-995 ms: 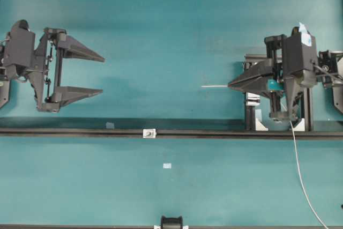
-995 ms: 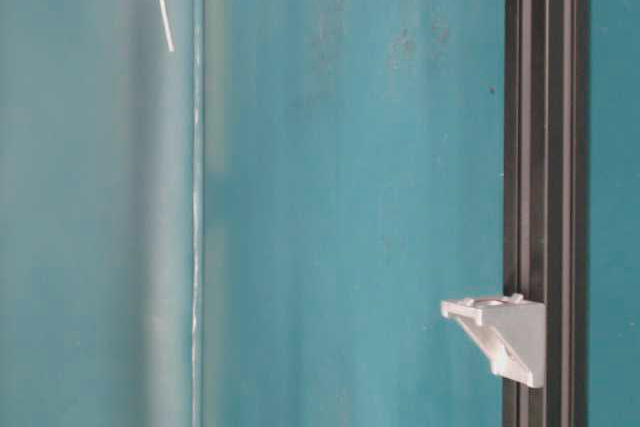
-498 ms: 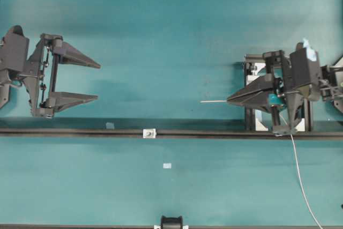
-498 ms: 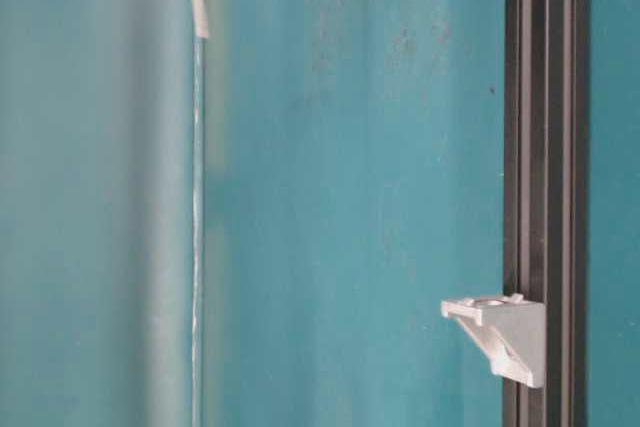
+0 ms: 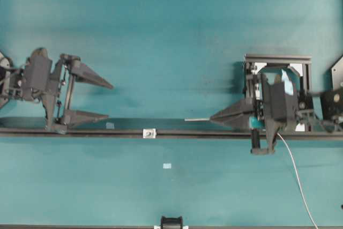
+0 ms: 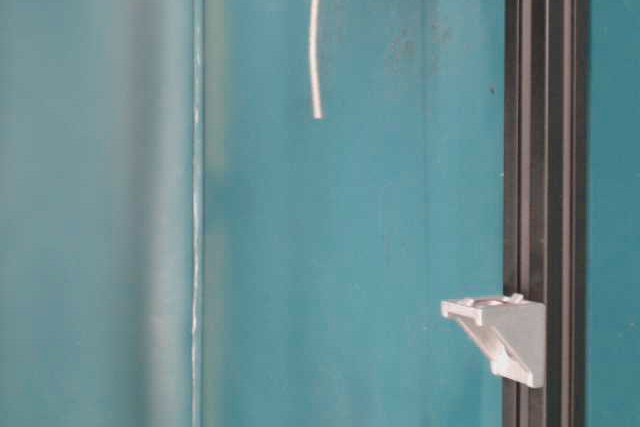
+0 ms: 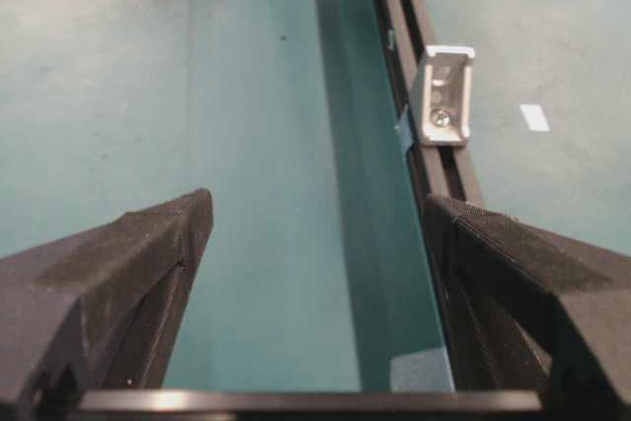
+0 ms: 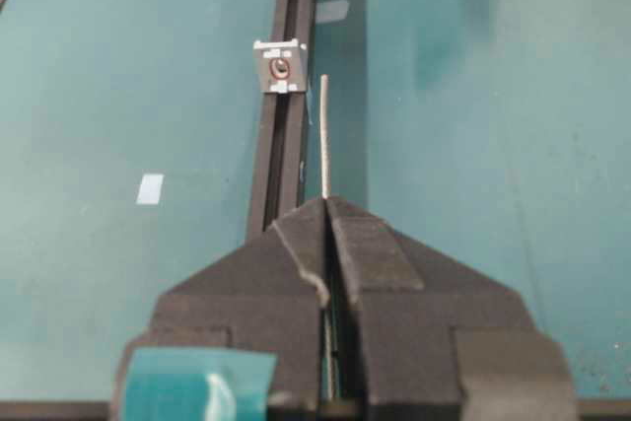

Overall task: Insert the wire into the hole on the left side and pull it with the left arm.
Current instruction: 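Carry the wire leftward along the rail toward the white bracket, then align the wire tip with the hole in the white bracket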

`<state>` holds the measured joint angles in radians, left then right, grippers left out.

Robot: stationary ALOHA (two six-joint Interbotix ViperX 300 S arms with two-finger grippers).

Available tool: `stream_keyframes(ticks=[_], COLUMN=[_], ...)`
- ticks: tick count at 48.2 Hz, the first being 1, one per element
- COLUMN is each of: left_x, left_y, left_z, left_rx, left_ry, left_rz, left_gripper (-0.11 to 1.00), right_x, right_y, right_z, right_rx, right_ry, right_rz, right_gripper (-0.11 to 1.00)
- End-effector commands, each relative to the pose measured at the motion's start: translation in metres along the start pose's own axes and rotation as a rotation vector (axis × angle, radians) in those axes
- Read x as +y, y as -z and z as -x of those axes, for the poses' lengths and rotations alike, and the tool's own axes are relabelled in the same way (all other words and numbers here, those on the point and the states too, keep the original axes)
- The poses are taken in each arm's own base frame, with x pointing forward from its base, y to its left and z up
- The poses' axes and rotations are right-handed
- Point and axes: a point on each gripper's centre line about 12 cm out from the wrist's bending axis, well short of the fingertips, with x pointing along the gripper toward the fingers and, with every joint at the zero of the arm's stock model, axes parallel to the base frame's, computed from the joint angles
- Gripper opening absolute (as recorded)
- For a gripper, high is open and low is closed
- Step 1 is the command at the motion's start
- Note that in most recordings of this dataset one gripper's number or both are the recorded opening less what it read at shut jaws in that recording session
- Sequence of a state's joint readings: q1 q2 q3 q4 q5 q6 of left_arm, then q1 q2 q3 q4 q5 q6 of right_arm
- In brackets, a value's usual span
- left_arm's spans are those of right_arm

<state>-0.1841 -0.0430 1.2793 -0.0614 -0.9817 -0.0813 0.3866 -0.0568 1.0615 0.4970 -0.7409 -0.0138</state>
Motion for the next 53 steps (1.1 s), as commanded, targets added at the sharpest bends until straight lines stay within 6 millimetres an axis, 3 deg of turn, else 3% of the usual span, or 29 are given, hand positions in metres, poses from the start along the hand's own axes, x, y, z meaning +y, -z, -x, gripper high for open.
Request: stream_keyframes(ticks=[1,16,53], left_x=[-0.005,-0.016,-0.024], left_y=[-0.005,0.004,0.022], left_z=[-0.006,-0.015,-0.039], left_rx=[-0.038,-0.025,0.018], left_ry=[0.018,0.056,0.079], left_rz=[-0.005,-0.022,-0.039], left_gripper=[0.79,0.79,0.79], right_x=[0.008,0.027,0.026], right_y=[-0.001,0.02,0.039], right_z=[-0.001,-0.013,-0.029], right_rx=[-0.038,-0.04,-0.08], right_ry=[0.029,0.05,0.069], right_rz=[-0.017,0.008,0.075], right_gripper=[0.04,0.04,0.04])
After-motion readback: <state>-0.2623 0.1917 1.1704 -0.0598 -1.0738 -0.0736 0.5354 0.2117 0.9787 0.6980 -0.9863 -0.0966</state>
